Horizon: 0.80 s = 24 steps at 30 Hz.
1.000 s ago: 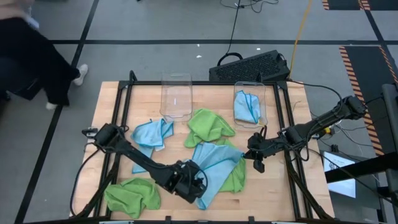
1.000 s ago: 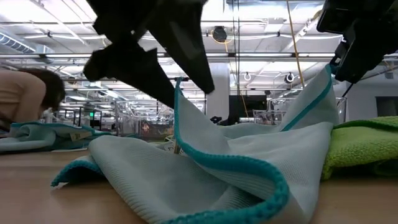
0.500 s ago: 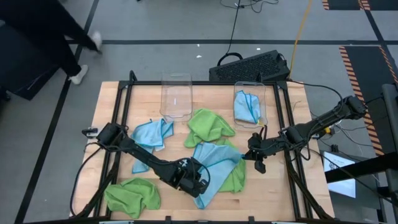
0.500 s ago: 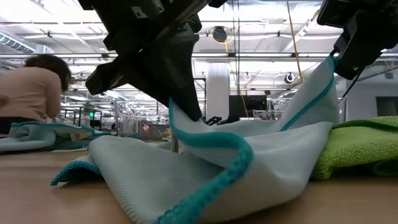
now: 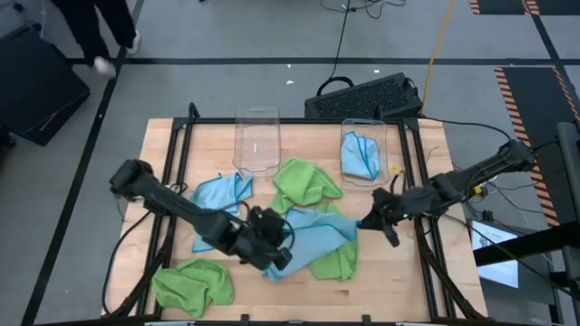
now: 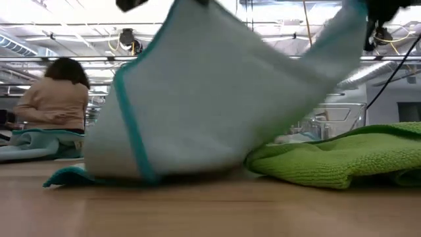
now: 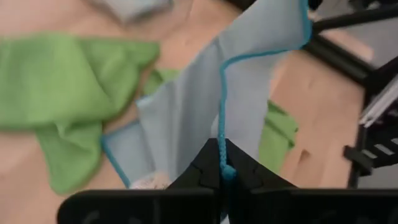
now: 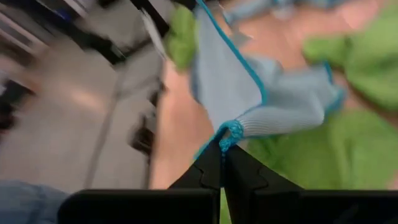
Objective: Fold microfiber towels
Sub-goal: Fold the right blue microfiber towel
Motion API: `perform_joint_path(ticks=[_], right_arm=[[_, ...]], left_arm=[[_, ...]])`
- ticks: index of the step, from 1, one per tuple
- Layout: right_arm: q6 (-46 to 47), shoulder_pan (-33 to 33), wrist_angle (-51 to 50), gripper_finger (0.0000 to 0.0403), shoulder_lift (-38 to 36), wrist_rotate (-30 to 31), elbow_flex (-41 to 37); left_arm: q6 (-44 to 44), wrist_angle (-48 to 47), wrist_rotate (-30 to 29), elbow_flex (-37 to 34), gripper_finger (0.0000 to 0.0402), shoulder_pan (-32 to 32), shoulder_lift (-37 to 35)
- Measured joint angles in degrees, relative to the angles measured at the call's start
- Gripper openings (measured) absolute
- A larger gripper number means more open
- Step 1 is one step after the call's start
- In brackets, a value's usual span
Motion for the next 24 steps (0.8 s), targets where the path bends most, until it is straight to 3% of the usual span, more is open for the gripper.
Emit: perform_joint_path(ticks=[7, 12, 19, 24], right_arm=[[-0.5, 0.0, 0.6, 0.0, 0.2, 0.4, 10.2], [-1.7, 1.2, 2.4, 0.0, 3.0, 0.5, 17.1], [-7.9, 5.3, 5.7, 0.0, 8.2, 7.9, 26.3], [-8.2, 8.1, 5.4, 0.0, 10.3, 9.3, 29.5]], left_arm=[[9.6, 3.1, -4.1, 0.0, 0.0001, -0.6, -9.6], [21.4, 13.3, -7.0, 0.0, 0.0001, -2.7, -14.4], [32.0, 23.1, -7.9, 0.0, 0.0001, -5.4, -16.8], [38.1, 30.2, -9.0, 0.0, 0.0001, -8.8, -17.2]])
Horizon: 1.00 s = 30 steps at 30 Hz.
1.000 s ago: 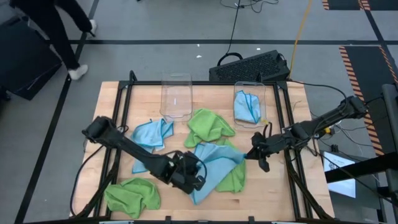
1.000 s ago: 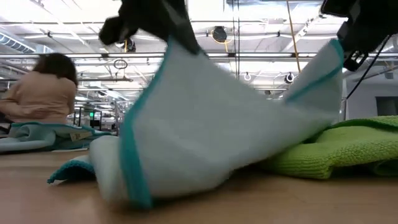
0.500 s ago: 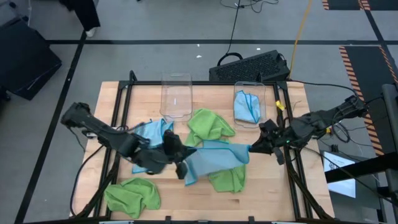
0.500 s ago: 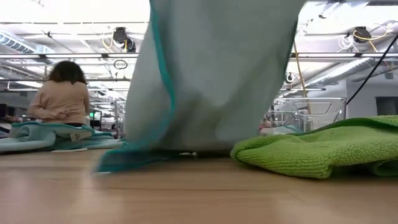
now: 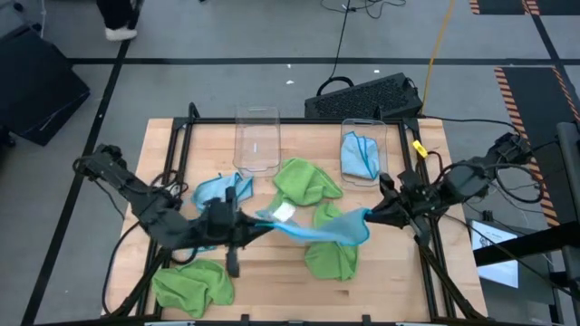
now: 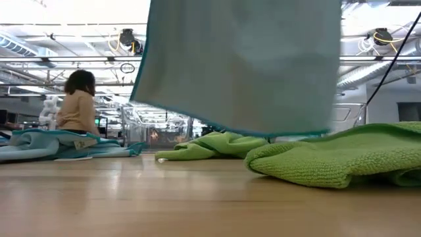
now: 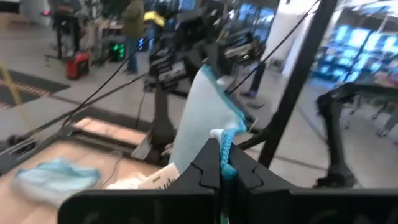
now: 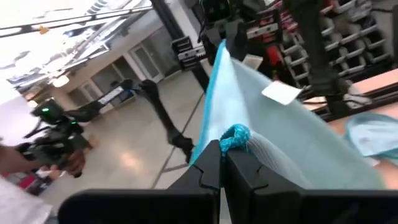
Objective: Fold microfiber towels
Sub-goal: Fold the right blue microfiber towel
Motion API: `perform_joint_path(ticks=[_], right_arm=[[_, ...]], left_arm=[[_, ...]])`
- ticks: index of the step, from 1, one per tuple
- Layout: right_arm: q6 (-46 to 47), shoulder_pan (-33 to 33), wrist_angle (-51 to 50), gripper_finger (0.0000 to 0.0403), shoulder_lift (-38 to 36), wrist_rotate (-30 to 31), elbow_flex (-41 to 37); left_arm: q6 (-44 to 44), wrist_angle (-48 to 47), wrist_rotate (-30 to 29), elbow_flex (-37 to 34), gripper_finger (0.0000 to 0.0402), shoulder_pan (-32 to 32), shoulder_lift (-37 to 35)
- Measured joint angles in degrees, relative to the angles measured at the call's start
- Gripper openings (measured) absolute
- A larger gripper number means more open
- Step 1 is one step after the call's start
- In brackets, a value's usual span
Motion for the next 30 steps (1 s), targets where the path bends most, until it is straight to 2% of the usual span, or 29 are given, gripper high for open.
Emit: perform_joint_path(ticks=[12, 20, 25, 30], right_arm=[[14.0, 11.1, -0.1, 0.0, 0.3, -0.2, 2.0], [27.3, 18.0, 0.0, 0.0, 2.5, -0.4, 2.0], [31.9, 20.1, -0.4, 0.0, 3.3, -0.2, 2.0], [32.9, 19.8, -3.7, 0.0, 3.6, 2.8, 2.0]], left_arm=[[2.8, 8.8, -1.0, 0.0, 0.0001, -8.6, -0.2], [-1.0, 9.7, 3.7, 0.0, 0.0001, -13.1, -0.2], [-2.3, 2.0, 3.0, 0.0, 0.0001, -14.0, -0.2], [-9.3, -11.3, 0.6, 0.0, 0.0001, -11.2, -0.2]])
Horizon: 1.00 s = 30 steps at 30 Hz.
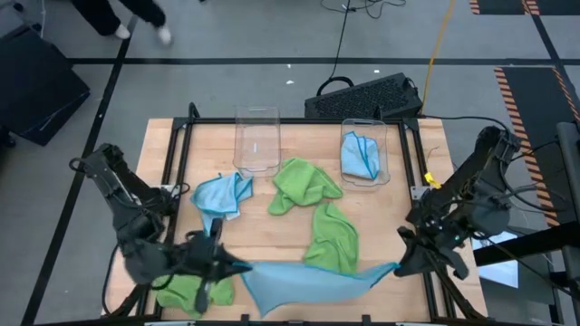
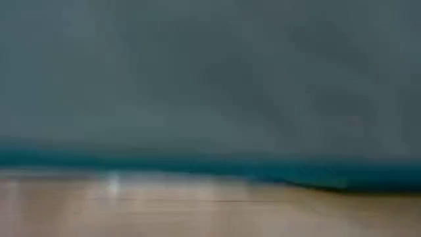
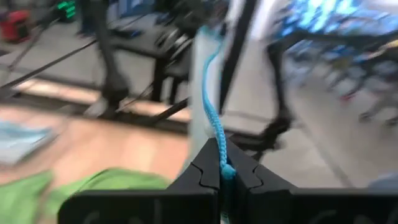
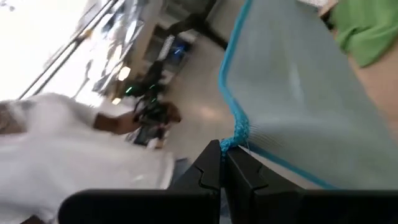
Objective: Fold microfiber towels
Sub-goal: Fold the right blue microfiber towel
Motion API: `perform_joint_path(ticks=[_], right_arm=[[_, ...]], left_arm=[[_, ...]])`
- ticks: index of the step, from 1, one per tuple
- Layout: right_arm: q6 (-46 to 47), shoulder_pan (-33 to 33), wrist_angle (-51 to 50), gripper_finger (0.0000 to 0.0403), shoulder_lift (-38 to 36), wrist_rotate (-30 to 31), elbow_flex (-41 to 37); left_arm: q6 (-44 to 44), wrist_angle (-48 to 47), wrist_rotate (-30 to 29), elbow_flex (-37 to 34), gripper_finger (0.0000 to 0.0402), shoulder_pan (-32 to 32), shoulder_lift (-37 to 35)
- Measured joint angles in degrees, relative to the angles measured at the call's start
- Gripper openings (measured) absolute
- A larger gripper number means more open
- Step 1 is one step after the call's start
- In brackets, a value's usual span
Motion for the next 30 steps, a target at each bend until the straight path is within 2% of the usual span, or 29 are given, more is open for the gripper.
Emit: perform_joint_path(ticks=[3, 9, 17, 30], right_arm=[[1.9, -1.1, -3.4, 0.0, -0.2, 2.9, 0.0], [2.8, -3.9, -10.8, 0.0, -0.4, 5.0, 0.0], [2.3, -9.8, -21.4, 0.0, -0.9, 12.3, 0.0], [-3.3, -21.3, -29.1, 0.0, -0.9, 12.1, 0.0]], left_arm=[[-2.2, -5.2, -0.5, 0.0, 0.0001, 2.2, 0.0], [-2.7, -11.3, -0.6, 0.0, 0.0001, 6.8, 0.0], [-5.7, -21.5, 0.0, 0.0, 0.0003, 12.6, 0.0], [-4.5, -28.4, 1.6, 0.0, 0.0004, 21.2, 0.0]])
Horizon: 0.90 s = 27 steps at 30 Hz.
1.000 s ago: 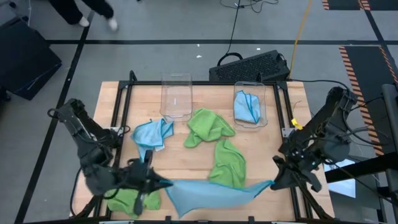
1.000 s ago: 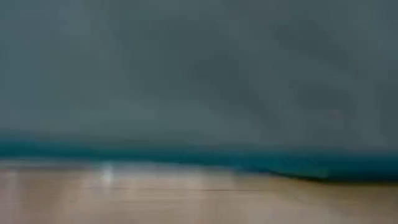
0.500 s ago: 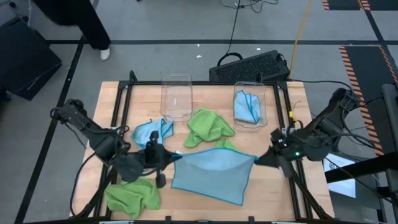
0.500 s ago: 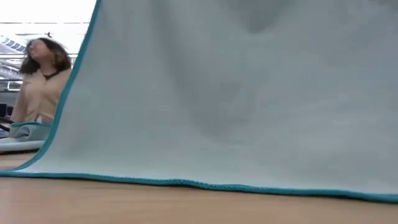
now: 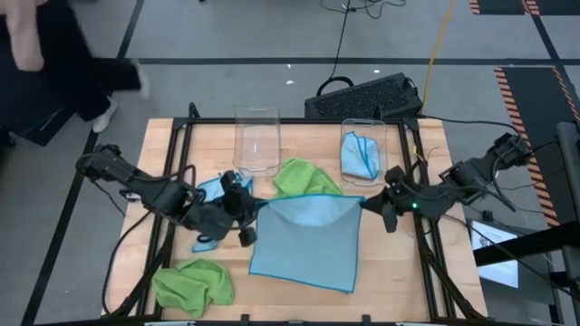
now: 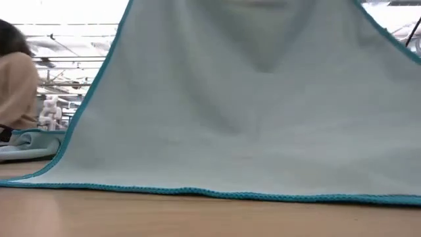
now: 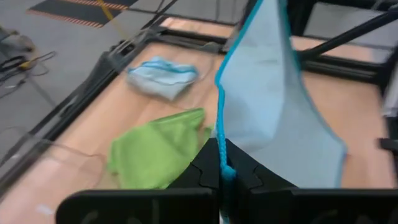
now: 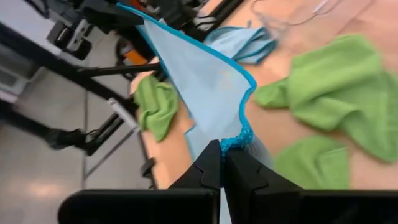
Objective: Fold microfiber towels
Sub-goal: Fold the right blue microfiber towel
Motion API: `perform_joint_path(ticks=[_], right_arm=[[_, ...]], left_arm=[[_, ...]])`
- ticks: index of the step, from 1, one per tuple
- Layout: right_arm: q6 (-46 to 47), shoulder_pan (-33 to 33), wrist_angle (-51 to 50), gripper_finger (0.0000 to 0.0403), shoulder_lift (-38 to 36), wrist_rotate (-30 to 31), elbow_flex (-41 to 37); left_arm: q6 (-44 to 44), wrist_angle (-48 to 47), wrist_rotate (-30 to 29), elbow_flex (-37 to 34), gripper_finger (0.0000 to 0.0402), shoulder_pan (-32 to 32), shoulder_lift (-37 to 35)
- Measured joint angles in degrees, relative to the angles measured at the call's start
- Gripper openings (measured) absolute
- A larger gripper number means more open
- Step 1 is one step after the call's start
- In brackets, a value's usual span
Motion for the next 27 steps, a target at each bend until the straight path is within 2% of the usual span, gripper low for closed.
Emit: perform_joint_path(ticks=[6, 14, 21, 27], right_arm=[[-0.2, -4.0, -6.5, 0.0, 0.0, -0.5, 0.0], [-3.7, -8.0, -14.4, 0.0, 0.0, -3.3, -0.3], [-5.0, -11.7, -13.0, 0.0, -2.0, -8.2, -6.4], [-4.6, -12.4, -4.9, 0.0, -4.5, -9.6, -13.2]], left_arm=[[0.7, -1.6, 0.8, 0.0, 0.0005, 4.8, 0.0], [7.0, -2.3, 9.6, -0.1, 0.0005, 11.0, 2.9], [9.1, -2.7, 11.2, -1.3, 0.0005, 15.3, 3.4], [9.5, -2.6, 14.1, -3.6, 0.0005, 18.3, 3.5]])
